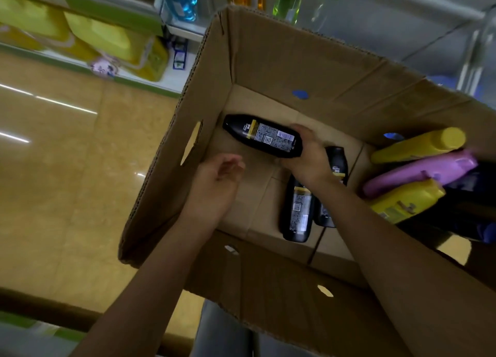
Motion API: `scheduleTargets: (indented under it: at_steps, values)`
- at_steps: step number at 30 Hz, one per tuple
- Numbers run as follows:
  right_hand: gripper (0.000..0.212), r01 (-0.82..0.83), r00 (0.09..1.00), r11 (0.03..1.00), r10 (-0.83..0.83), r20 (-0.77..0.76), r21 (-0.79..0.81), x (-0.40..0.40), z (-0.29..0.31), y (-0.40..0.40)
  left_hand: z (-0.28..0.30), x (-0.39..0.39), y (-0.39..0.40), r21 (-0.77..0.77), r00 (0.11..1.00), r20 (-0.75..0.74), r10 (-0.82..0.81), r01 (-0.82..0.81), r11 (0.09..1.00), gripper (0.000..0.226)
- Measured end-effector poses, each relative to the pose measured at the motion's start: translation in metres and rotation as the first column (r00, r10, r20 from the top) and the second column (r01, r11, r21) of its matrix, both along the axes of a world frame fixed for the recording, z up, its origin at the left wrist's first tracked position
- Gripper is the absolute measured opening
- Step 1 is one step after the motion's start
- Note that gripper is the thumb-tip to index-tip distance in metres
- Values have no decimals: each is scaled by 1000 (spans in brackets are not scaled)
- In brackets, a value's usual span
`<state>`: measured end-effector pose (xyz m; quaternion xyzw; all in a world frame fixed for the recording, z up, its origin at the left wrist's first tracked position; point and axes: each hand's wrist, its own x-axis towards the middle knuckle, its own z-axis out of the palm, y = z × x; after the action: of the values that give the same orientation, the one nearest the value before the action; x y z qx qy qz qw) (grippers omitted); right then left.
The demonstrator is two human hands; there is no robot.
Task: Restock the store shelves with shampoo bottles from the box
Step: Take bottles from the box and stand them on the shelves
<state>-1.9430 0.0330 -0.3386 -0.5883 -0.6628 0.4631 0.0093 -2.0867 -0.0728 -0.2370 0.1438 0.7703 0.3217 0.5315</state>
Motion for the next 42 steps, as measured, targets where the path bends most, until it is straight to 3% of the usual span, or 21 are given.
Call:
scheduleTargets:
  at_steps: [6,12,18,22,27,30,37,42]
  values:
    - [76,-143,987,972,127,95,187,-2,-10,-3,-4,5,-8,-25,999,42,9,-8,1000,15]
    - [77,-132,990,977,139,-30,166,11,23,-10,10,10,-11,-40,998,65,25,-23,999,12]
    - [67,-53,991,957,85,-103,284,22,94,-38,51,18,-7,-45,986,108,127,-122,991,11]
    - [70,53,981,940,15,-195,338,24,153,-52,97,29,-4,48,986,106,130,-136,990,5]
    - [68,169,955,904,-53,-291,392,27,225,-61,152,36,-4,195,988,116,105,-126,973,25]
    - [68,231,932,881,-78,-355,412,32,266,-68,189,43,-5,311,976,197,96,-155,938,33]
    - [65,256,918,826,-44,-394,503,37,341,-95,260,55,-5,490,958,272,93,-221,844,32]
    - [53,206,912,876,-11,-410,435,45,385,-100,303,42,-9,550,973,231,20,-148,822,29]
